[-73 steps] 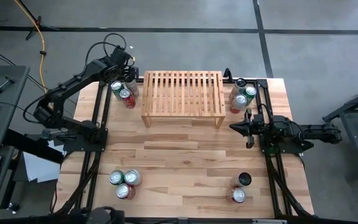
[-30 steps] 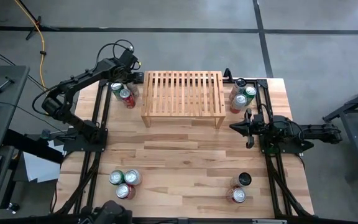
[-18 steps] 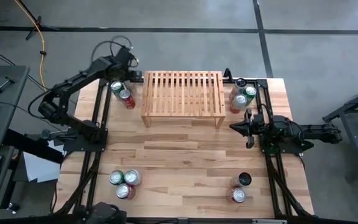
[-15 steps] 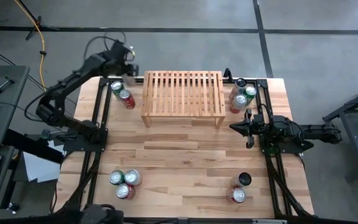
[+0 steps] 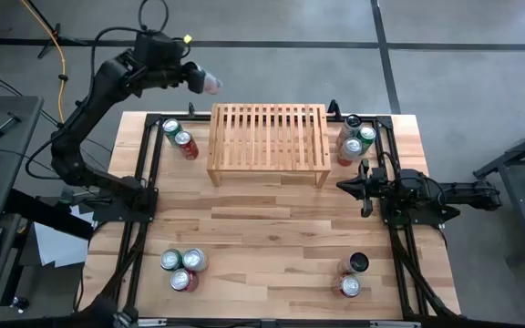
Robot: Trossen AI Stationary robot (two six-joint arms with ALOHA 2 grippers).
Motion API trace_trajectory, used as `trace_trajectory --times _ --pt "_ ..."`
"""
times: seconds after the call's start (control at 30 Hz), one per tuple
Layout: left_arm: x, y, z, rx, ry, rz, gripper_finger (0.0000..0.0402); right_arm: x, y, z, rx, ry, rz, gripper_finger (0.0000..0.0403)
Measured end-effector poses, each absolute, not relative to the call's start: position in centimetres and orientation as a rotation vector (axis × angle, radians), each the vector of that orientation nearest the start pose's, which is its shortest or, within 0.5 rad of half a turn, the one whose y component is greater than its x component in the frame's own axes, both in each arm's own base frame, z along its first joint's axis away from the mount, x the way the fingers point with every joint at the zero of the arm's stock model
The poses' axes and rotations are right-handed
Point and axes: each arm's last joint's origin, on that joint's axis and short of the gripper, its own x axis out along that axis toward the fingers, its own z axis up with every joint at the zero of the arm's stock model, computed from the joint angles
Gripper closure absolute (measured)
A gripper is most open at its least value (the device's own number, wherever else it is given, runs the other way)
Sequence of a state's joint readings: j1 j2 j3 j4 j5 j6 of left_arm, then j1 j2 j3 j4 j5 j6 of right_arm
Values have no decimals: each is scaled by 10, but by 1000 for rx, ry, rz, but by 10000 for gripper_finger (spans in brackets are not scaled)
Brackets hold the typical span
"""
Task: Place canned beverage on shelf
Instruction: Put the top left white-pink soda can on the shelf
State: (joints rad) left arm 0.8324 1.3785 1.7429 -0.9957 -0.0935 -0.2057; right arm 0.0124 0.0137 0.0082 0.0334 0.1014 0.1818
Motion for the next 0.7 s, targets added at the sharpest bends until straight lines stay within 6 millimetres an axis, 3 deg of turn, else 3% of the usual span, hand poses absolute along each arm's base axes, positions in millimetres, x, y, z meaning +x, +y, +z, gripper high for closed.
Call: trace_trajectory --times 0.2,0.43,0.7 --pt "185 174 468 -374 664 812 160 98 -2 168 183 -36 -87 402" --pt "203 187 442 -435 935 762 160 98 -2 168 183 -36 -87 402" --pt "227 205 424 -431 957 663 153 98 -2 168 183 -36 -87 402"
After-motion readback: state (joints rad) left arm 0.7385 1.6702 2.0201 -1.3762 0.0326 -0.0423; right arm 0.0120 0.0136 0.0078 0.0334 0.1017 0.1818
